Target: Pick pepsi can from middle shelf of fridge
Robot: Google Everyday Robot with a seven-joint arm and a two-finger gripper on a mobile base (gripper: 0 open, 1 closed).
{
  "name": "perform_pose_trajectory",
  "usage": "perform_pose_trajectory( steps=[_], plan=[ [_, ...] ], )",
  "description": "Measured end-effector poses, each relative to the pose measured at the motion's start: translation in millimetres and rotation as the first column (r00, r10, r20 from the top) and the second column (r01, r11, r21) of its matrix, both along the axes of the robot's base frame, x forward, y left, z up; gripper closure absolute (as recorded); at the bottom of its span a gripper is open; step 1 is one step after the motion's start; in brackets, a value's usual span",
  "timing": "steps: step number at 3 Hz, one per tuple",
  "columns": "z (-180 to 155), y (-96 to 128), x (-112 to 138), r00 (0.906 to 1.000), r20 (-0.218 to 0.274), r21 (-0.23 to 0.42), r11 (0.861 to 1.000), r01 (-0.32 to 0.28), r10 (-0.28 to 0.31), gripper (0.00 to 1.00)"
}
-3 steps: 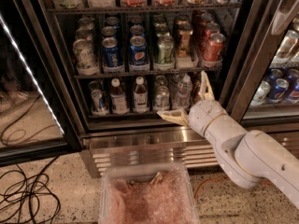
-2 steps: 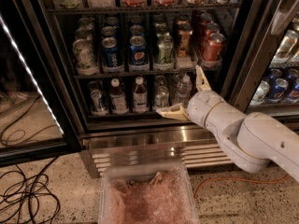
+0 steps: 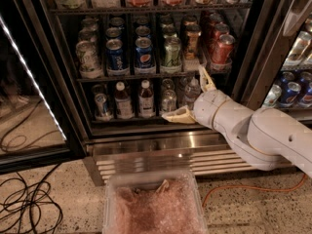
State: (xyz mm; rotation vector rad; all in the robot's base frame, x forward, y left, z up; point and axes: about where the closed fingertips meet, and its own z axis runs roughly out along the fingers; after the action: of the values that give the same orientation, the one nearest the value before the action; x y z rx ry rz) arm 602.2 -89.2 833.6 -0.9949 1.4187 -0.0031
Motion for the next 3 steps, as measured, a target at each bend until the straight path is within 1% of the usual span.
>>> perform_pose_trajectory(
  steps=[1, 2, 3],
  plan=[
    [1.8, 30.5, 21.6, 0.9983, 0.042, 0.046, 0.998, -0.042, 0.040, 0.00],
    [1.8, 30.5, 21.7, 0.9983, 0.042, 0.046, 0.998, -0.042, 0.040, 0.00],
    [1.2, 36.7, 25.6, 0.9978, 0.035, 0.042, 0.997, -0.057, 0.056, 0.00]
  ],
)
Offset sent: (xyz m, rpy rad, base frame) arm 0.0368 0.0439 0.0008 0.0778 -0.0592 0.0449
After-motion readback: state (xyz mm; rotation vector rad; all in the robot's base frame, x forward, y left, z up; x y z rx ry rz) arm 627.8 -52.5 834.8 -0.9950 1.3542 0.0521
